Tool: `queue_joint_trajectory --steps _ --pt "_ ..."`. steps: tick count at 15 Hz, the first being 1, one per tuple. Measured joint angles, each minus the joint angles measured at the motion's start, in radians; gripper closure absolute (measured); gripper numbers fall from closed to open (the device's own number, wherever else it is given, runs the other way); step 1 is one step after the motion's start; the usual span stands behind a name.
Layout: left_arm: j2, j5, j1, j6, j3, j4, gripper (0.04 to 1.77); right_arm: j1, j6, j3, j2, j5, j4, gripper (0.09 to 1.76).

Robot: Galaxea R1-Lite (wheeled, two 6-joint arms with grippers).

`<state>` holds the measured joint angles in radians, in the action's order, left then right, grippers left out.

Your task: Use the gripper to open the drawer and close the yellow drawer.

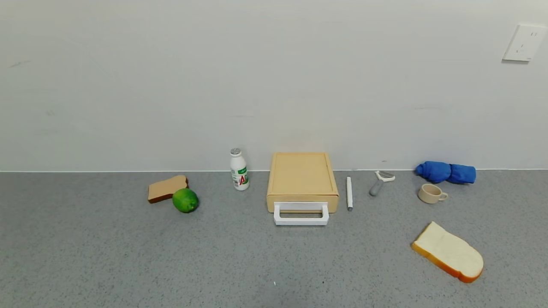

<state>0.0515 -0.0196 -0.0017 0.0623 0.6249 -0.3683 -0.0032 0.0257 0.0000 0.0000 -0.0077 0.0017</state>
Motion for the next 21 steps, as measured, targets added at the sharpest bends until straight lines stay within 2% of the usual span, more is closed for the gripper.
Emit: queue_joint_trajectory --steps 4,6,8,11,15,19,21 --pt "-0.044 0.042 0.002 0.006 -0.309 0.304 0.09 0.000 0.000 0.000 0.000 0.000 0.000 0.14" --pt "-0.048 0.049 0.002 0.030 -0.454 0.416 0.09 0.000 0.000 0.000 0.000 0.000 0.000 0.14" --pt "-0.051 0.052 0.002 0.078 -0.567 0.473 0.09 0.000 0.000 0.000 0.000 0.000 0.000 0.14" --pt "-0.051 0.044 0.002 0.090 -0.618 0.419 0.09 0.000 0.000 0.000 0.000 0.000 0.000 0.14" --pt "-0.052 0.041 0.002 0.027 -0.624 0.368 0.09 0.000 0.000 0.000 0.000 0.000 0.000 0.14" --pt "-0.052 0.025 0.002 -0.062 -0.625 0.368 0.09 0.000 0.000 0.000 0.000 0.000 0.000 0.14" --pt "-0.052 0.021 0.002 -0.061 -0.625 0.366 0.09 0.000 0.000 0.000 0.000 0.000 0.000 0.14"
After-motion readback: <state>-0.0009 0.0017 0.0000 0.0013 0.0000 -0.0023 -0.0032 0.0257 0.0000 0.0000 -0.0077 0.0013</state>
